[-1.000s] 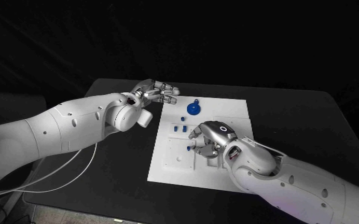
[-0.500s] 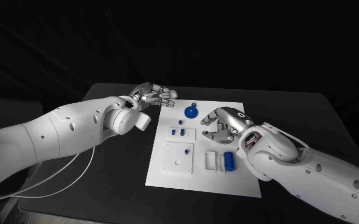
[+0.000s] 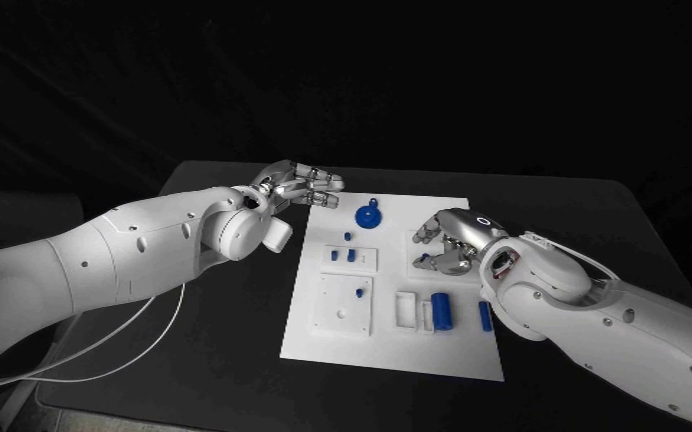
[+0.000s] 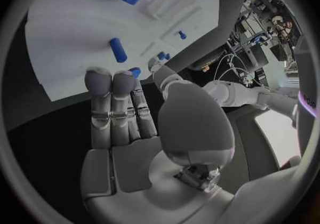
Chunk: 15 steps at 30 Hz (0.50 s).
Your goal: Assemble the parts on the task board
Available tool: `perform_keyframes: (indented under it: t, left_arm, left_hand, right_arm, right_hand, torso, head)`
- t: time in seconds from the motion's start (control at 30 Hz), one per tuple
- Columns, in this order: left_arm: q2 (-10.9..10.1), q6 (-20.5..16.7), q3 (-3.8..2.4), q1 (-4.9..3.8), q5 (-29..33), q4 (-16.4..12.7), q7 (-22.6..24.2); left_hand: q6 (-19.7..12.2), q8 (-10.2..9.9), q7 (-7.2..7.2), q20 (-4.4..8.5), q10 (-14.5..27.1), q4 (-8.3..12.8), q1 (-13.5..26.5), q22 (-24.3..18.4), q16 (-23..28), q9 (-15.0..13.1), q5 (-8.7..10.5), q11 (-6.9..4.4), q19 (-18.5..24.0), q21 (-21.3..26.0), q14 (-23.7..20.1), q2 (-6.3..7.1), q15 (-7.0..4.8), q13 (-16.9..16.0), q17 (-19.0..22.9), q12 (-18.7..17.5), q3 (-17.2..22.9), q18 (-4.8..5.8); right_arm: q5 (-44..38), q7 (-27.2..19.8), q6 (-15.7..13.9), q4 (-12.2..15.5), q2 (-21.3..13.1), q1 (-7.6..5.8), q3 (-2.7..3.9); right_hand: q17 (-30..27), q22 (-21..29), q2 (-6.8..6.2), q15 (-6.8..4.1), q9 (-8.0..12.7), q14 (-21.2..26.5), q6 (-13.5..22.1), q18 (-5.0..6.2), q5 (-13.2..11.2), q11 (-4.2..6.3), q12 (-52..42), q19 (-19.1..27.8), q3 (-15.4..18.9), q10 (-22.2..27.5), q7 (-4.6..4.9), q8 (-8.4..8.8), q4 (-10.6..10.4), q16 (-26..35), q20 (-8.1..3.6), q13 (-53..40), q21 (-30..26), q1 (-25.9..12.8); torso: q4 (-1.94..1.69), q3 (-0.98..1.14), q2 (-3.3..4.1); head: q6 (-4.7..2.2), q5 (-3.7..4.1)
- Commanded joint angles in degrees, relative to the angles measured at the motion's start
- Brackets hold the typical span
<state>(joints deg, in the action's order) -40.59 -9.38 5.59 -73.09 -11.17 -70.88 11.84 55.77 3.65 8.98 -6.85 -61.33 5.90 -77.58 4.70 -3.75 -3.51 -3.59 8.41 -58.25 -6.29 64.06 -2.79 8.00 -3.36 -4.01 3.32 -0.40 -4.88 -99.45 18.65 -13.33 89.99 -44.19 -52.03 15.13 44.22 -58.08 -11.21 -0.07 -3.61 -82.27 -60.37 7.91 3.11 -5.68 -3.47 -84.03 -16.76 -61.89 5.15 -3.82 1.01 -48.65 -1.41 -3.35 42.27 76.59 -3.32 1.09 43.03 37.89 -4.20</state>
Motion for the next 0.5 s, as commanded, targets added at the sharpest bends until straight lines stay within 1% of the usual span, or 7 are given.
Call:
perform_keyframes:
  t: [0.03,0.07,0.23,0.37,0.4,0.47,0.5]
  left_arm:
    - [0.03,0.87,-0.06,0.03,1.15,-0.21,0.20]
    - [0.01,0.88,-0.06,0.03,1.18,-0.21,0.20]
    - [-0.06,0.91,-0.06,0.05,1.24,-0.25,0.19]
    - [-0.11,0.93,-0.06,0.05,1.26,-0.24,0.15]
    - [-0.12,0.95,-0.06,0.05,1.26,-0.23,0.13]
    - [-0.14,1.00,-0.06,0.05,1.26,-0.23,0.09]
    - [-0.14,1.04,-0.06,0.05,1.26,-0.23,0.07]
  left_hand:
    - [-0.20,-0.18,-0.01,-0.22,0.31,-0.09,-0.37,-0.06,0.20,0.01,-0.28,0.10,0.01,-0.34,-0.15,-0.06,-0.15,-0.09,-0.04,0.05,0.06,0.82]
    - [-0.20,-0.18,-0.01,-0.22,0.31,-0.09,-0.37,-0.06,0.20,0.01,-0.28,0.10,0.01,-0.34,-0.15,-0.06,-0.15,-0.09,-0.04,0.05,0.06,0.82]
    - [-0.20,-0.18,-0.01,-0.22,0.31,-0.09,-0.37,-0.06,0.20,0.01,-0.28,0.10,0.01,-0.34,-0.15,-0.06,-0.15,-0.09,-0.04,0.05,0.06,0.82]
    - [-0.20,-0.18,-0.01,-0.22,0.31,-0.09,-0.37,-0.06,0.20,0.01,-0.28,0.10,0.01,-0.34,-0.15,-0.06,-0.15,-0.09,-0.04,0.05,0.06,0.82]
    - [-0.20,-0.18,-0.01,-0.22,0.31,-0.09,-0.37,-0.06,0.20,0.01,-0.28,0.10,0.01,-0.34,-0.15,-0.06,-0.15,-0.09,-0.04,0.05,0.06,0.82]
    - [-0.20,-0.18,-0.01,-0.22,0.31,-0.09,-0.37,-0.06,0.20,0.01,-0.28,0.10,0.01,-0.34,-0.15,-0.06,-0.15,-0.09,-0.04,0.05,0.06,0.82]
    - [-0.20,-0.18,-0.01,-0.22,0.31,-0.09,-0.37,-0.06,0.20,0.01,-0.28,0.10,0.01,-0.34,-0.15,-0.06,-0.15,-0.09,-0.04,0.05,0.06,0.82]
  right_arm:
    - [-1.78,0.90,4.91,-0.67,0.18,-0.01,0.03]
    - [-1.95,0.94,5.08,-0.93,0.25,-0.01,0.03]
    - [-2.58,1.01,5.71,-1.89,0.53,-0.02,0.01]
    - [-3.16,0.89,5.67,-2.51,0.91,-0.02,-0.13]
    - [-3.33,0.80,5.48,-2.63,1.03,-0.02,-0.18]
    - [-3.51,0.64,5.06,-2.81,1.23,-0.01,-0.26]
    - [-3.60,0.55,4.75,-2.89,1.35,-0.01,-0.31]
  right_hand:
    - [-0.09,0.29,-0.02,0.24,0.04,0.16,0.31,1.02,-0.13,0.06,-0.02,-2.74,0.30,0.57,-0.27,0.28,-0.10,-0.18,0.30,-0.03,-0.55,0.51]
    - [-0.13,0.62,-0.20,0.24,0.04,0.28,0.39,1.05,-0.24,-0.01,0.01,-2.66,0.37,1.63,-0.29,0.27,-0.24,-0.13,0.29,-0.02,-1.04,0.55]
    - [-0.17,0.83,-0.33,0.29,0.03,0.28,0.26,0.94,-0.30,-0.06,-0.03,-2.73,-0.19,1.91,-0.21,0.27,-0.49,-0.16,0.28,-0.02,-1.25,1.15]
    - [-0.20,0.75,0.39,0.25,0.02,0.29,-0.17,0.84,-0.26,0.10,-0.12,-2.73,-1.77,0.74,-0.12,0.24,0.13,-0.16,0.28,-0.04,-1.11,2.01]
    - [-0.20,0.73,0.57,0.18,0.02,0.29,-0.39,0.81,-0.29,0.23,-0.09,-2.74,-2.60,0.11,0.04,0.25,0.37,-0.16,0.22,-0.02,-1.06,2.09]
    - [-0.23,0.77,-0.31,-0.24,0.03,0.23,-0.98,0.43,-0.32,0.24,0.09,-2.74,-6.81,-0.78,0.39,0.26,1.63,-0.10,-0.05,0.04,-1.05,0.62]
    - [-0.23,0.77,0.00,-0.09,0.01,0.20,-1.11,0.39,-0.31,0.61,-0.09,-2.74,-7.55,-1.22,0.44,0.24,1.75,-0.09,-0.11,-0.03,-1.02,0.49]
  torso:
    - [0.03,0.03,0.07]
    - [0.03,0.01,0.06]
    - [-0.02,-0.06,0.06]
    - [-0.05,-0.08,0.06]
    - [-0.05,-0.08,0.06]
    - [-0.03,-0.05,0.06]
    - [-0.02,-0.04,0.06]
  head:
    - [0.04,0.00]
    - [0.02,0.02]
    - [0.07,0.11]
    - [0.13,0.10]
    - [0.13,0.10]
    - [0.15,0.06]
    - [0.18,0.04]
